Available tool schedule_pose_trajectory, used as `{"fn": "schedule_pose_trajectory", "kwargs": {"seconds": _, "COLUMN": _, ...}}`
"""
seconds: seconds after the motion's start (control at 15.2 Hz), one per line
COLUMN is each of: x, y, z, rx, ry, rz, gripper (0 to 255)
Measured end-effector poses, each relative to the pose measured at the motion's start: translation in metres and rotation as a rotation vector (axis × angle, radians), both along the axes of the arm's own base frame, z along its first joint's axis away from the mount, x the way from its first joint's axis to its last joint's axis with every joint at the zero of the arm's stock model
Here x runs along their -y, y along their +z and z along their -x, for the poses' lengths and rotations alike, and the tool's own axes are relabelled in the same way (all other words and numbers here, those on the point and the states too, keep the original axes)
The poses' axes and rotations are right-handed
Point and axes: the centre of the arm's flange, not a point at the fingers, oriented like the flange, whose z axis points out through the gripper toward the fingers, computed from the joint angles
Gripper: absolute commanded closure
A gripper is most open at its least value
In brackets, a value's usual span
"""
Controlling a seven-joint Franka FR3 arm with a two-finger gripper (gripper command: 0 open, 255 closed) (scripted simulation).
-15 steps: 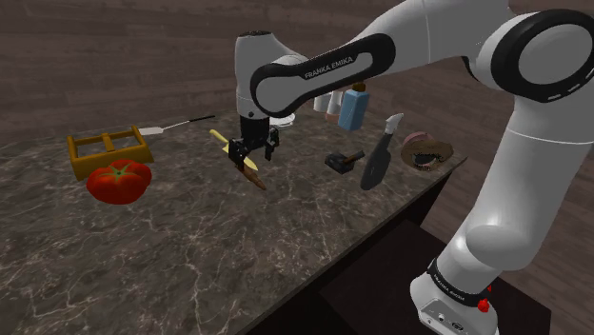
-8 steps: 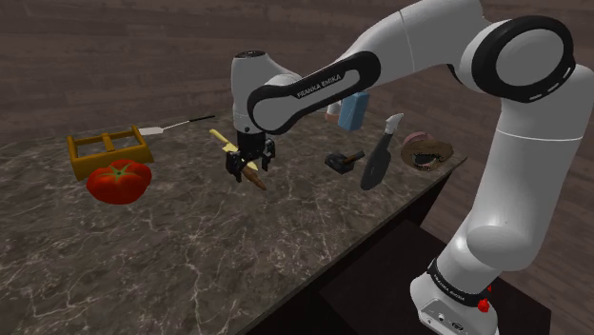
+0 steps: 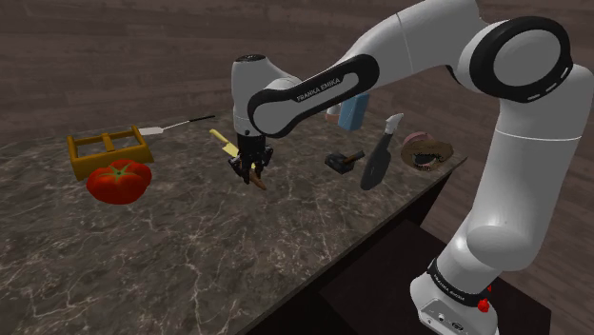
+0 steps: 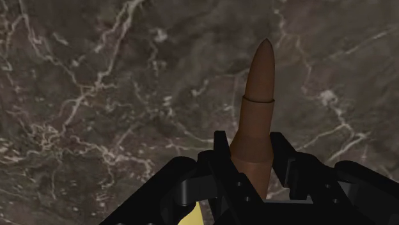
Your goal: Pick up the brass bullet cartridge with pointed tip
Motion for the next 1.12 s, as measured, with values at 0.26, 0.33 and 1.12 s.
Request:
{"fn": "schedule_pose_trajectory", "kwargs": {"seconds": 0.26, "x": 0.0, "y": 0.0, "z": 0.0, "rx": 0.0, "ry": 0.0, "rz": 0.0, "gripper": 255}}
{"fn": "schedule_pose_trajectory", "kwargs": {"seconds": 0.33, "x": 0.001, "y": 0.002, "z": 0.0, "rx": 0.0, "ry": 0.0, "rz": 0.0, "gripper": 255}}
{"fn": "schedule_pose_trajectory", "kwargs": {"seconds": 1.12, "x": -0.001, "y": 0.064, "z": -0.001, "rx": 0.0, "ry": 0.0, "rz": 0.0, "gripper": 255}}
